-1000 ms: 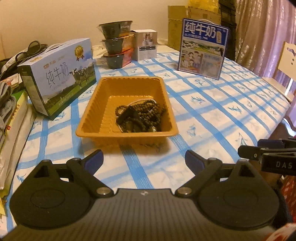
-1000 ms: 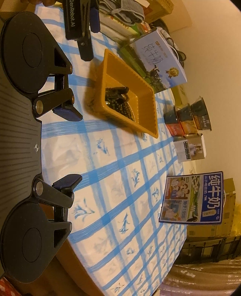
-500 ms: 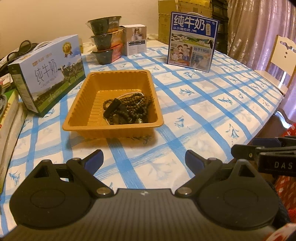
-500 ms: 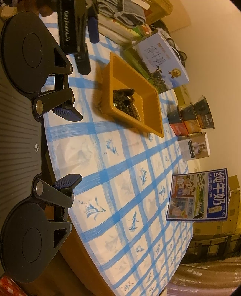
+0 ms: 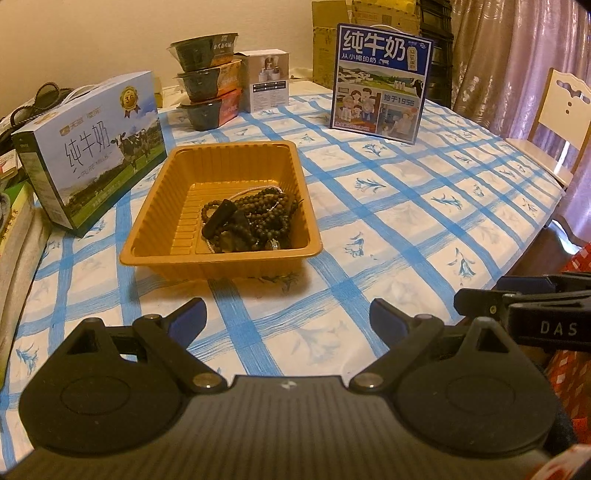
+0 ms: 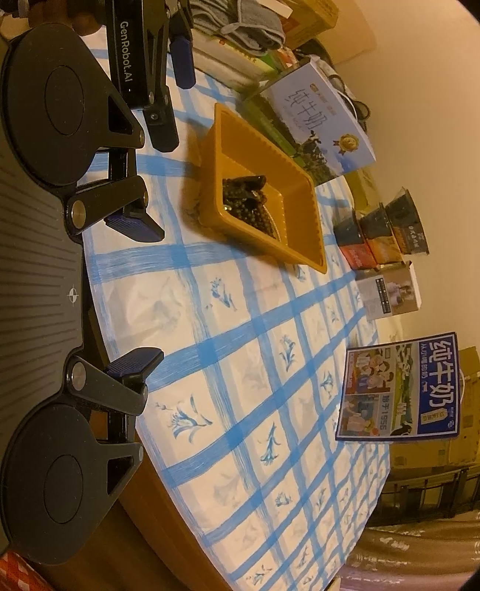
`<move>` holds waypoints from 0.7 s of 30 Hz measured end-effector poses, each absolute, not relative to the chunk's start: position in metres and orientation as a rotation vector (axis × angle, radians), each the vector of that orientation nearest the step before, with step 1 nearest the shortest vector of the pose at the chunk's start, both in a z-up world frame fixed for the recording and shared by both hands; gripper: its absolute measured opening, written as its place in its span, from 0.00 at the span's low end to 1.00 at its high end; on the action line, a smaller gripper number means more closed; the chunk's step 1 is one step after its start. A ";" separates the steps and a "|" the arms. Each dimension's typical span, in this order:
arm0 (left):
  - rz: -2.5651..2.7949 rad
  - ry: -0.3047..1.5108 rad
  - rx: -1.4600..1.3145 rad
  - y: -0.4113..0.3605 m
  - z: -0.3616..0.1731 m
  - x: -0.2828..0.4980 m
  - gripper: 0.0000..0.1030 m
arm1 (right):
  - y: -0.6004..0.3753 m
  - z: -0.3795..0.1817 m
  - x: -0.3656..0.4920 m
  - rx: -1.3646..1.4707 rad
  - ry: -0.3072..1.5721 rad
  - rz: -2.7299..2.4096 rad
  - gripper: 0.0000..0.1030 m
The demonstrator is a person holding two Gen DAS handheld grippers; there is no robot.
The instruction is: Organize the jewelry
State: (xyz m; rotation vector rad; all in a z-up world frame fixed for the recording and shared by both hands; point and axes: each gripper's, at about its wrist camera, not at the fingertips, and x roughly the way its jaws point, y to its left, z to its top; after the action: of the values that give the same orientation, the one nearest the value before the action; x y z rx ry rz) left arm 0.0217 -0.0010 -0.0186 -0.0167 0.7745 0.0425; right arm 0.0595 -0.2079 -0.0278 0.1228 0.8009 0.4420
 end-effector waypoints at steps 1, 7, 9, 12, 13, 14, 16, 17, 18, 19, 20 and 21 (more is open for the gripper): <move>0.041 0.775 -0.016 -0.001 -0.019 0.022 0.92 | -0.208 -0.028 0.060 0.124 0.801 0.441 0.61; 0.038 0.773 -0.016 -0.002 -0.019 0.022 0.92 | -0.209 -0.027 0.061 0.125 0.799 0.439 0.61; 0.038 0.773 -0.015 -0.002 -0.019 0.021 0.92 | -0.210 -0.027 0.061 0.125 0.799 0.439 0.61; 0.038 0.773 -0.015 -0.002 -0.019 0.022 0.92 | -0.209 -0.027 0.061 0.126 0.798 0.438 0.61; 0.038 0.772 -0.015 -0.002 -0.019 0.021 0.92 | -0.209 -0.027 0.061 0.126 0.799 0.438 0.61; 0.038 0.773 -0.015 -0.002 -0.019 0.022 0.92 | -0.209 -0.027 0.061 0.125 0.799 0.438 0.61; 0.037 0.773 -0.015 -0.002 -0.019 0.021 0.92 | -0.209 -0.028 0.061 0.126 0.799 0.437 0.61; 0.037 0.773 -0.015 -0.002 -0.019 0.022 0.92 | -0.210 -0.027 0.061 0.126 0.800 0.438 0.61; 0.038 0.773 -0.015 -0.002 -0.019 0.021 0.92 | -0.211 -0.026 0.062 0.126 0.800 0.437 0.61; 0.038 0.773 -0.015 -0.002 -0.019 0.021 0.92 | -0.211 -0.026 0.063 0.127 0.800 0.437 0.61; 0.038 0.773 -0.015 -0.002 -0.019 0.022 0.92 | -0.211 -0.025 0.063 0.127 0.800 0.437 0.61; 0.038 0.773 -0.016 -0.002 -0.019 0.022 0.92 | -0.211 -0.025 0.063 0.127 0.799 0.437 0.61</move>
State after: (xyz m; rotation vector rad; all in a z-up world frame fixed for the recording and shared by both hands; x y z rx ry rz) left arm 0.0217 -0.0022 -0.0187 -0.0158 0.7725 0.0384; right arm 0.0630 -0.2114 -0.0254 0.1272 0.7995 0.4373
